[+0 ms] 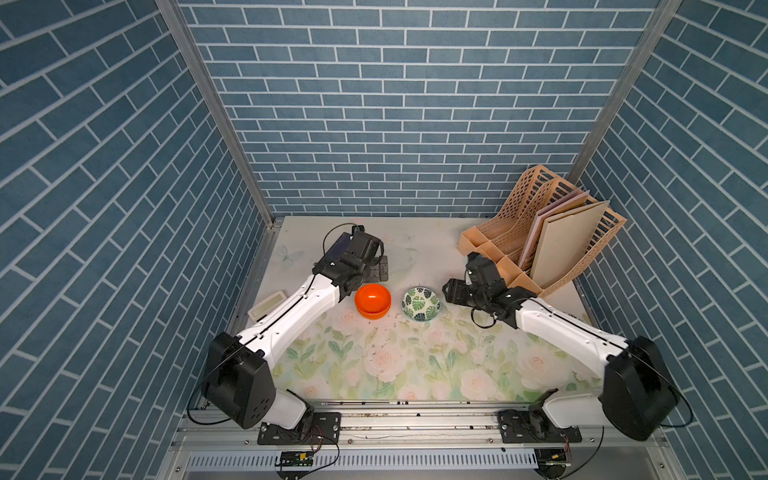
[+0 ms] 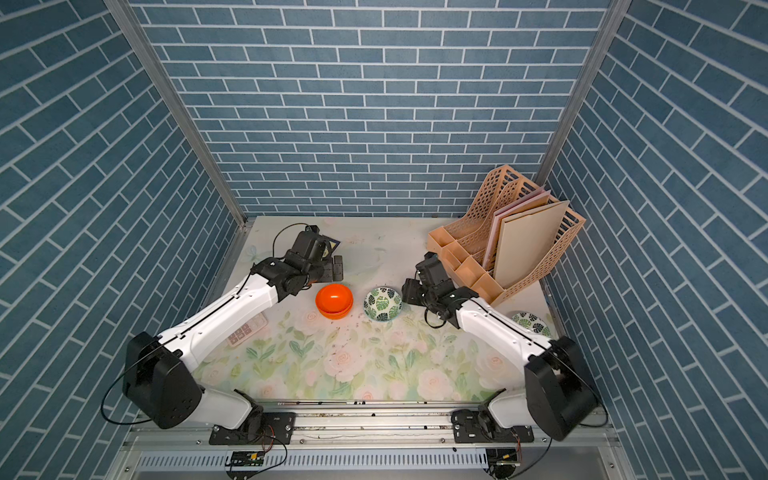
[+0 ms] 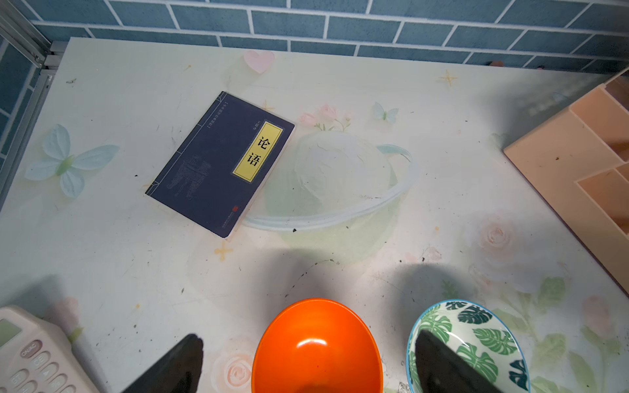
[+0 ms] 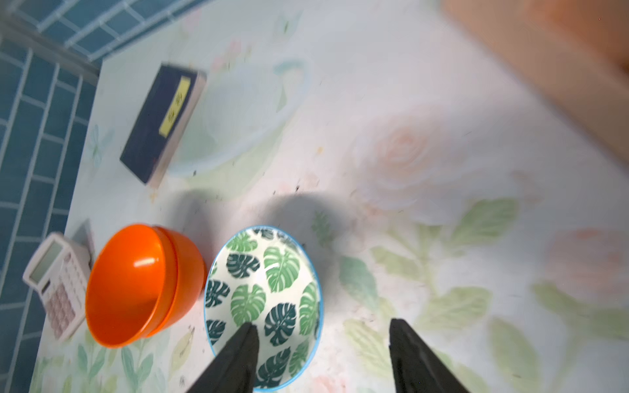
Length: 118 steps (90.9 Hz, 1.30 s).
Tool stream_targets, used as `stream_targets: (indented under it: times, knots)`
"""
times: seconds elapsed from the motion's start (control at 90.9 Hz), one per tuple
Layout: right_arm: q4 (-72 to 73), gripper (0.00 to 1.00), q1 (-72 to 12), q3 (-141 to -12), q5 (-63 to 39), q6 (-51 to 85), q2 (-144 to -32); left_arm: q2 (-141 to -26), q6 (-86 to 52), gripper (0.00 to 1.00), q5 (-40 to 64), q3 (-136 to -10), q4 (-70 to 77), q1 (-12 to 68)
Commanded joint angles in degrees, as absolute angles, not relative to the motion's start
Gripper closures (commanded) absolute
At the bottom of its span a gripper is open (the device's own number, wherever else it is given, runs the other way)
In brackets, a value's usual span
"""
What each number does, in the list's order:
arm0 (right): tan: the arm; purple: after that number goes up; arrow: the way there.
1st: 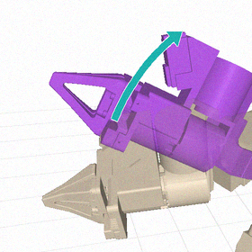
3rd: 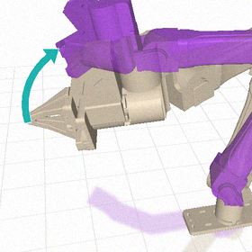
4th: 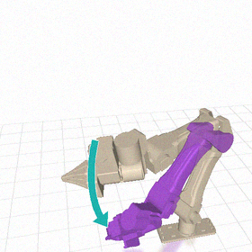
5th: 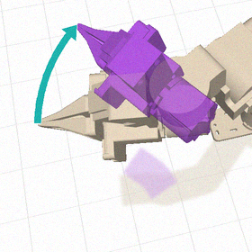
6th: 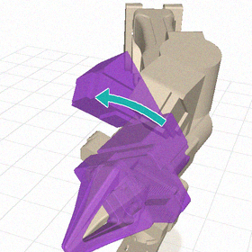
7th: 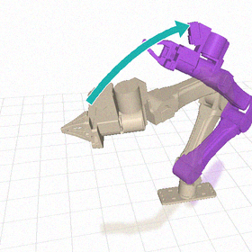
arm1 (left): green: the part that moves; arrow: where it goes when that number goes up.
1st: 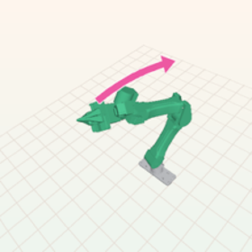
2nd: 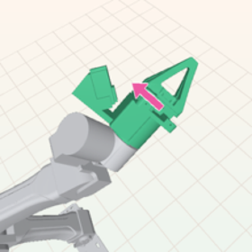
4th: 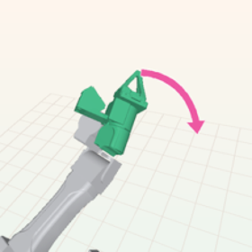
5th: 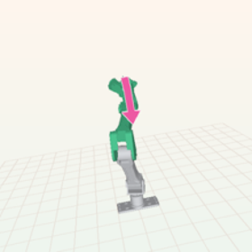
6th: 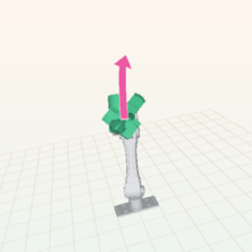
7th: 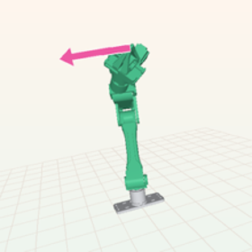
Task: Stack the bowls
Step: Place the bowl at the center of the board, then pick up the bowl from the center of the board.
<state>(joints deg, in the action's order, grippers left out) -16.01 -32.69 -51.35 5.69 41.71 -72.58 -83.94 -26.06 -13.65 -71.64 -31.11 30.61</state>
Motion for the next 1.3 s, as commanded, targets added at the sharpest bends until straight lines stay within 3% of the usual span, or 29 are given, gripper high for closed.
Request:
stream_targets:
  times: [0.0,0.176,0.583,0.792,1.045,1.288]
  knots:
    - [-29.59,0.29,-27.29,-48.09,22.3,51.82,-63.36,-84.15,-25.4,0.0,-12.36,-71.43,-29.65,30.36]
    - [-42.34,0.27,-21.12,-43.94,34.4,66.53,-51.83,-86.46,-25.64,0.0,-9.7,-72.51,-27.42,31.56]
    - [-62.27,0.27,-8.49,-42.36,42.0,92.14,-48.91,-88.04,-24.86,0.0,-6.95,-72.44,-25.14,33.22]
    - [-65.58,0.27,-0.29,-46.18,37.68,91.69,-51.89,-89.48,-25.18,0.0,-4.34,-73.26,-24.13,33.35]
    - [-61.17,0.27,3.88,-43.59,32.31,86.03,-55.47,-89.79,-24.89,0.0,-4.04,-73.83,-24.19,33.67]
    - [-45.71,0.28,10.65,-38.0,25.99,73.01,-56.04,-88.98,-24.14,0.0,-5.6,-73.56,-24.98,33.71]
